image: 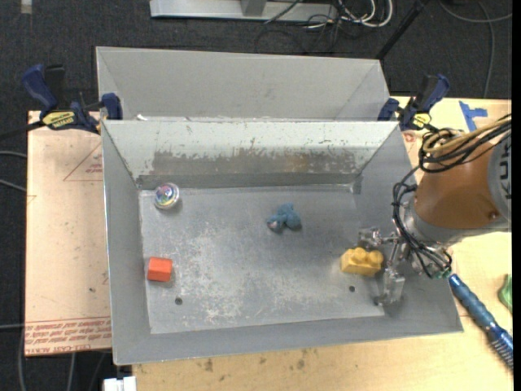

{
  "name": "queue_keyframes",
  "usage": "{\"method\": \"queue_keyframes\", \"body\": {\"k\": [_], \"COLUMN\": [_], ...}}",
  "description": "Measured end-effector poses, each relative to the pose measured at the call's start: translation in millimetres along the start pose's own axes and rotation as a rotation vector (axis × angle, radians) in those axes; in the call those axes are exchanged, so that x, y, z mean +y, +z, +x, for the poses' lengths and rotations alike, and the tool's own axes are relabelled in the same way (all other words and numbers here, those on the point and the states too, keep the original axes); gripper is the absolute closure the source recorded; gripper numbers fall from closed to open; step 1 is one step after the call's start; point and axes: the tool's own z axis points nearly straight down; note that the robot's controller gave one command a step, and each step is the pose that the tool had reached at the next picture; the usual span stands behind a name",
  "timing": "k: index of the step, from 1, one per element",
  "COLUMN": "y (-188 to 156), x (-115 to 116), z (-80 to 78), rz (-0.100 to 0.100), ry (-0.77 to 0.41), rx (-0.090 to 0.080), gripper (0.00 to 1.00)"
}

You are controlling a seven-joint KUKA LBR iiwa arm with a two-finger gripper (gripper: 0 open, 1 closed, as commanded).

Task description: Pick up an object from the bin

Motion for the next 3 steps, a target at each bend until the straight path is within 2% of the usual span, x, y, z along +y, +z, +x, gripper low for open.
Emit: {"method": "queue_keyframes", "body": {"k": [1, 2, 3], "y": [-3.7, -3.7, -3.7], "x": [1.4, 1.5, 1.6], "z": [-3.9, -3.9, -4.0], "rz": [0.002, 0.002, 0.002], "ry": [-0.006, -0.006, -0.007], "rx": [-0.008, -0.008, -0.008], "gripper": [1.00, 0.00, 1.00]}}
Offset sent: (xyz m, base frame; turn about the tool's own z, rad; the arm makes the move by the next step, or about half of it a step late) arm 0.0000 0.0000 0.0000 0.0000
